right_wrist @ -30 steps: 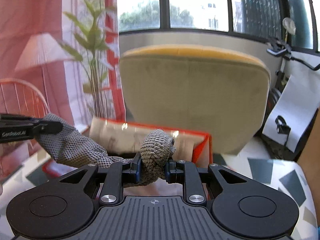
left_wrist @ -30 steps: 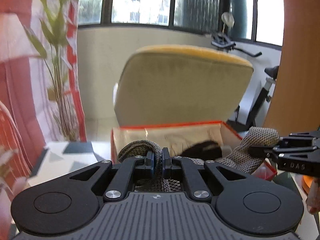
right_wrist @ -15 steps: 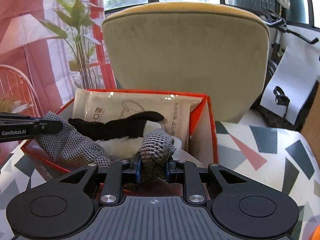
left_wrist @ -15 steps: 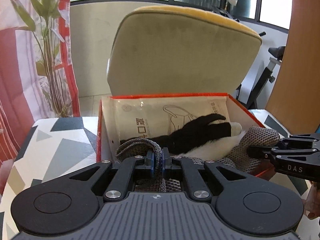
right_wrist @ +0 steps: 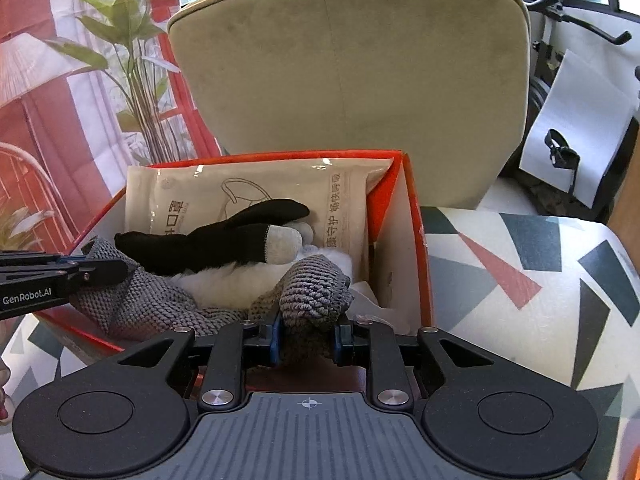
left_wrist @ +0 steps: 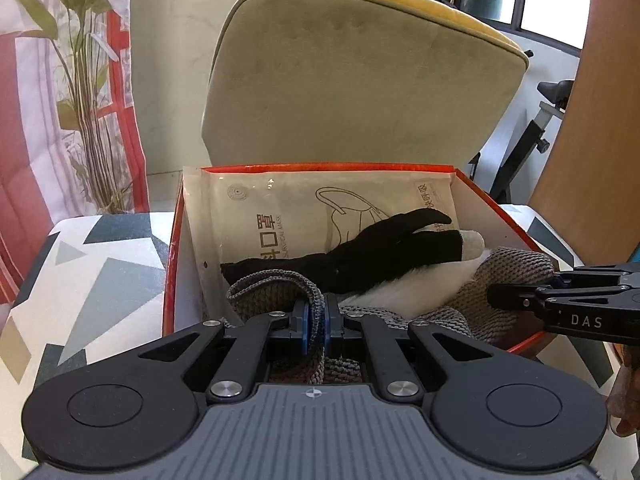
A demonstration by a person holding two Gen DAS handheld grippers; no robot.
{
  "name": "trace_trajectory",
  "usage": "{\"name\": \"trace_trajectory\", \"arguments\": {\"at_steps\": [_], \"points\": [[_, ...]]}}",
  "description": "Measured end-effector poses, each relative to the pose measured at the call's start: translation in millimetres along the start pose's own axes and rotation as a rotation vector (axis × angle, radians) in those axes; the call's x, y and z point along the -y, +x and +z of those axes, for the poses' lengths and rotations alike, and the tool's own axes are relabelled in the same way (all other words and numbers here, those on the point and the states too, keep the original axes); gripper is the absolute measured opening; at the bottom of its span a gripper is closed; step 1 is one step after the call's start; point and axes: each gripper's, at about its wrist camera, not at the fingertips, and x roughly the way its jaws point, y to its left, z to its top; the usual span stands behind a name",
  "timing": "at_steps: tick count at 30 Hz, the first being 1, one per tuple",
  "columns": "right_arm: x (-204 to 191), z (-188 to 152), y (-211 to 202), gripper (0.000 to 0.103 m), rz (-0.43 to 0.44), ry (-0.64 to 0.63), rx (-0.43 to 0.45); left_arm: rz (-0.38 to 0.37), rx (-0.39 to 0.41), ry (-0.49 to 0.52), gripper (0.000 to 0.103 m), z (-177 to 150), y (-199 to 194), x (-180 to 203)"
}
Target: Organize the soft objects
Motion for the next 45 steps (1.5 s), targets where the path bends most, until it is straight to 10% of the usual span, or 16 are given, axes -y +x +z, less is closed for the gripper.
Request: {"name": "trace_trajectory", "arguments": {"at_steps": [6,10,14,17,35,45], "points": [[-4.7,2.5,-11.3,0.035,-0.028,-0.022,0.022,0.02,0.0,0.013,0.013,3.1,-7.9,0.7],[-4.9,6.6,-28.5,0.046,-0.051,-0.041,0.062,0.029,0.026,0.011,0.066,4.5,-22.0,0.4],[-2.4,11.4,-53.4,0.08,-0.059,-0.034,0.132,0.067,0.096,0.008,0.1,8.4,-46.2,2.1],[-2.9,15.4,-70.6,0.102,-0.062,-0.038,0.156,0.092,0.108,0.004,0.103,14.6,-64.0,3.1],[-39.8,23.7,-196.6,0.103,-0.043,-0.014,0.29,0.3,0.254,0.048,0.103,20.1,-198.8,38.9],[-70.4,-0.1,-292.7,0.103,-0.13,0.007,0.386,0.278,0.347,-0.005,0.103,3.8,-285.9,54.9]]}}
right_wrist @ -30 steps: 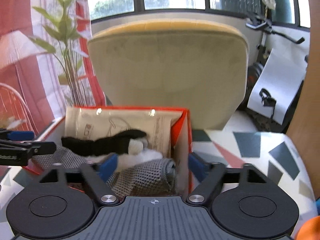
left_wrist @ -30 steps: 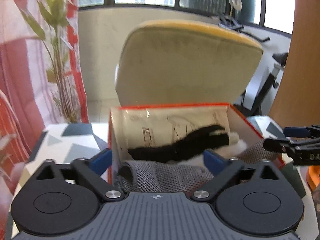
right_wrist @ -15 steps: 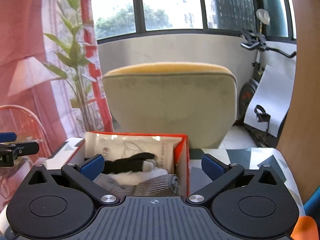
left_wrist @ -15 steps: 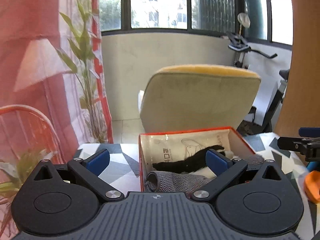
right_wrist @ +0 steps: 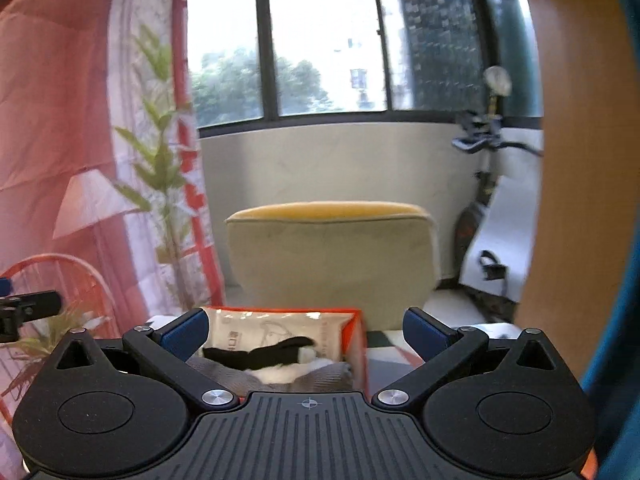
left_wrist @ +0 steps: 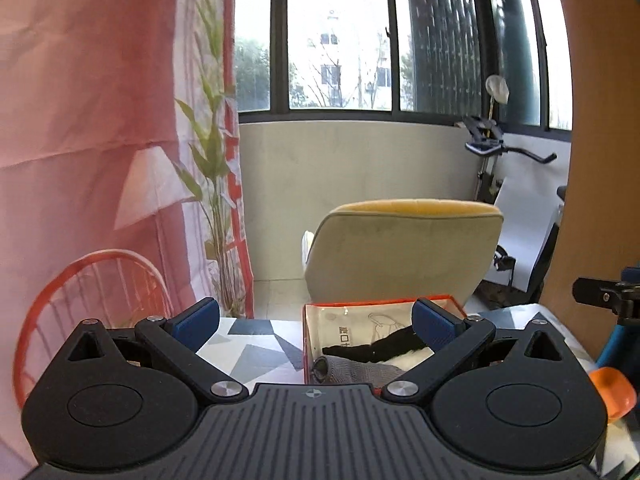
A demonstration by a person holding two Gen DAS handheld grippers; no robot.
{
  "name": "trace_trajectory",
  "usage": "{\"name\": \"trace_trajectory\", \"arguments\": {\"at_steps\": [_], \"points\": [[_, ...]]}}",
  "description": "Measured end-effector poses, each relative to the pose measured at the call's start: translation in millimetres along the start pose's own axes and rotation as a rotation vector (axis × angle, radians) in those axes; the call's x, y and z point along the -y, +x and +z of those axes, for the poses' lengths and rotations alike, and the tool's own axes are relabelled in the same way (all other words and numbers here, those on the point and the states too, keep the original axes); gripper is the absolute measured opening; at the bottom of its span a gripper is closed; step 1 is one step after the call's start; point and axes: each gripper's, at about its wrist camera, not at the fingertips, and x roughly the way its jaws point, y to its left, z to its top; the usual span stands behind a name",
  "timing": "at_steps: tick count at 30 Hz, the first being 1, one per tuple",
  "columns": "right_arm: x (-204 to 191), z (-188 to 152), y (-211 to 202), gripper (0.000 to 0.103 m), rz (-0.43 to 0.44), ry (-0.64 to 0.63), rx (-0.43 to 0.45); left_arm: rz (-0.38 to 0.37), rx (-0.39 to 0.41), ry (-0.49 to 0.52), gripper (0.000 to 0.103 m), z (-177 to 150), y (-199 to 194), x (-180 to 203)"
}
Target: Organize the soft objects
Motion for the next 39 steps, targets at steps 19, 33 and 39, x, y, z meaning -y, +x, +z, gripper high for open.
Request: {"name": "trace_trajectory", "arguments": {"at_steps": [19,33,39], "points": [[-12.5,-3.9,-113.2,0.103,-0.043,-0.009,0.042,0.057,0.067,0.011,0.103,0.4,-90.9,8.5],[-10.0,-6.3,-112.6,0.103,-0.067,-0.017,0.033,0.062,0.07,0.018,0.103,-3.4,-91.0,2.2],[-10.6,-7.6,-111.0,0.103,-0.073,-0.019,0.028,0.064,0.067,0.02,0.103,-2.6,-90.5,5.7]]}}
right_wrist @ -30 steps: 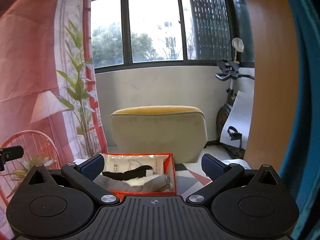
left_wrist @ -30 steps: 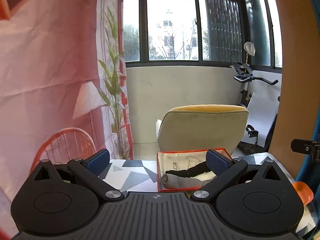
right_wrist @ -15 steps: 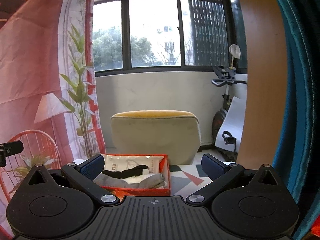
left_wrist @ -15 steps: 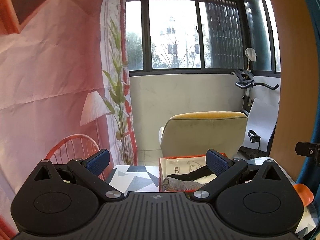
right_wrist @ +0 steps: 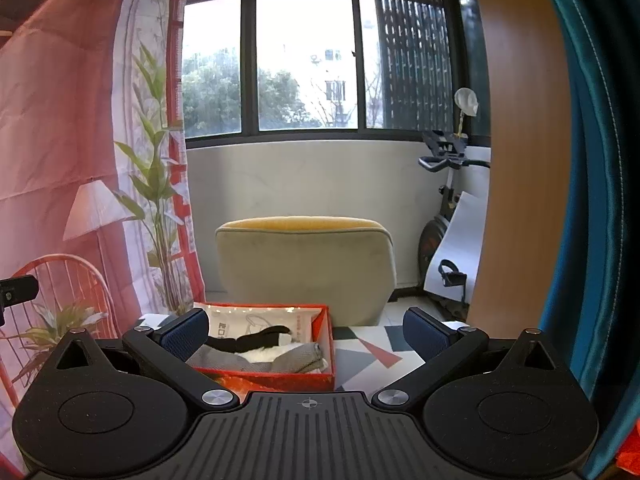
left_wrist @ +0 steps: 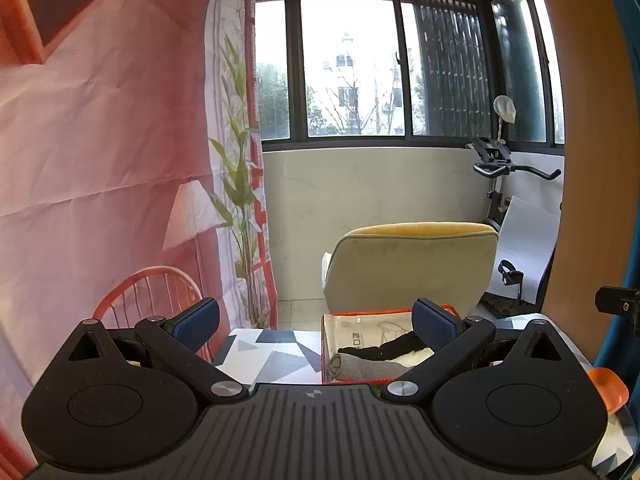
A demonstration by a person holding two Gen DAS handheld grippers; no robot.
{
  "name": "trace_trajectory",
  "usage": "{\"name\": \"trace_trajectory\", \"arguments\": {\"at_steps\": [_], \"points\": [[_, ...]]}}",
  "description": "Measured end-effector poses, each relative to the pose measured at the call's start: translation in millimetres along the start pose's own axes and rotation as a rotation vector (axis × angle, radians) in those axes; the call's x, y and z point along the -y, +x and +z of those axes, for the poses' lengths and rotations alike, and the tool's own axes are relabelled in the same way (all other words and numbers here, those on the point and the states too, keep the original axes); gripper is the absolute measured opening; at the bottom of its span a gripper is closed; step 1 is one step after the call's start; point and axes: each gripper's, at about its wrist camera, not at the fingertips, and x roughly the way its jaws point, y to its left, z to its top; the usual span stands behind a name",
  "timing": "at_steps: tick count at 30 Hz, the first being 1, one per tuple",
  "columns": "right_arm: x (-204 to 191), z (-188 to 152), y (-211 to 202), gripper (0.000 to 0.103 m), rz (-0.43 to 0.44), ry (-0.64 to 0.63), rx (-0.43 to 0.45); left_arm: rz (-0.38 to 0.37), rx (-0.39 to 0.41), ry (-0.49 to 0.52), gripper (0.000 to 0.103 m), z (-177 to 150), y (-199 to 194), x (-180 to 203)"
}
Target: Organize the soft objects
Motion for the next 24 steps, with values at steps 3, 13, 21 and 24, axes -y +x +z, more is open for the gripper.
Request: {"name": "trace_trajectory", "arguments": {"at_steps": [3,13,21,24], "points": [[-0.2,0.0,0.0,0.103,-0.003,-0.002,-0.001,0.001,-0.001,-0.002,0.103,0.0,-0.2,0.0],[0.8,-0.7,1.0,0.103,-0.005,-0.003,-0.003,0.0,-0.003,-0.007,0.103,0.2,-0.2,-0.8],[1.4,-3.3,0.4,0.103,-0.018,-0.006,-0.001,0.0,-0.007,-0.013,0.103,0.0,1.2,-2.4],[-0.3,-4.2,0.1,0.103,-0.018,-0.009,-0.006,-0.001,-0.007,-0.013,0.103,0.1,1.4,-2.3]]}}
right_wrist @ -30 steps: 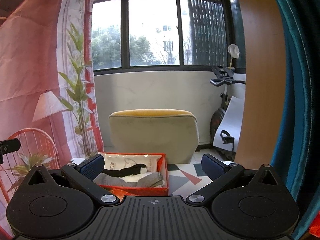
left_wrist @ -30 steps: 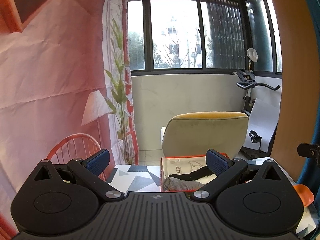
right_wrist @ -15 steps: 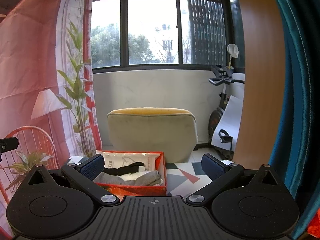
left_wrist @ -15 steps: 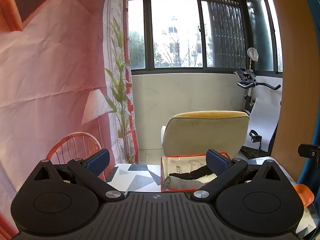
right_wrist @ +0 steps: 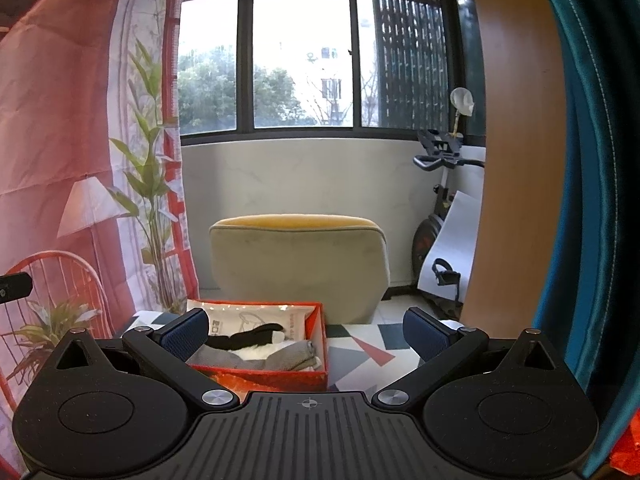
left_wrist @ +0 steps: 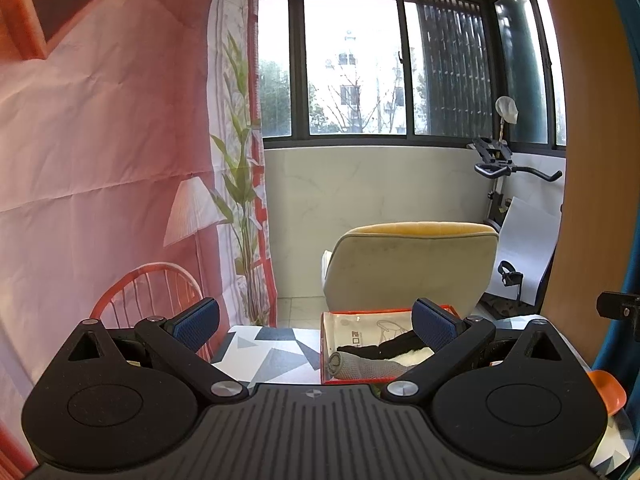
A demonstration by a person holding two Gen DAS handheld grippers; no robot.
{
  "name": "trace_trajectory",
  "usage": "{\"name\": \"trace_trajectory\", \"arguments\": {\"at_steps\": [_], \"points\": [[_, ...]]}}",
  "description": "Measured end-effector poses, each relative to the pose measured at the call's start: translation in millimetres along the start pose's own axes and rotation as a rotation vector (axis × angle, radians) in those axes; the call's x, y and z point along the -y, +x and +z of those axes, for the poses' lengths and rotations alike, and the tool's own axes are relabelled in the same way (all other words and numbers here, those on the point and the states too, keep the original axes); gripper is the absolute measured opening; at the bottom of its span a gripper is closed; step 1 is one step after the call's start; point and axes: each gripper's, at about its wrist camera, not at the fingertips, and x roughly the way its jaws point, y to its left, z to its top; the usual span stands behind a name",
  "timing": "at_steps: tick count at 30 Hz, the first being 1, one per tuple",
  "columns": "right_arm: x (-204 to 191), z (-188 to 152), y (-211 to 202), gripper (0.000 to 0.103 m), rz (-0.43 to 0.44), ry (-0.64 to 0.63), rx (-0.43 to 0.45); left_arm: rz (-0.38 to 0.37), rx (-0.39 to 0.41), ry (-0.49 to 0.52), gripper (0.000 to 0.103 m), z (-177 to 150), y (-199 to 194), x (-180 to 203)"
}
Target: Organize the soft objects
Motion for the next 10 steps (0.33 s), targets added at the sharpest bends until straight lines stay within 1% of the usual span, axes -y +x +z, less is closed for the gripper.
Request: {"name": "trace_trajectory", "arguments": {"at_steps": [10], "points": [[-2.9,0.8,0.2,0.103,-0.004,-0.009,-0.004,-0.001,0.006,-0.001,0.103,-0.9,-0.7,-1.5]]}}
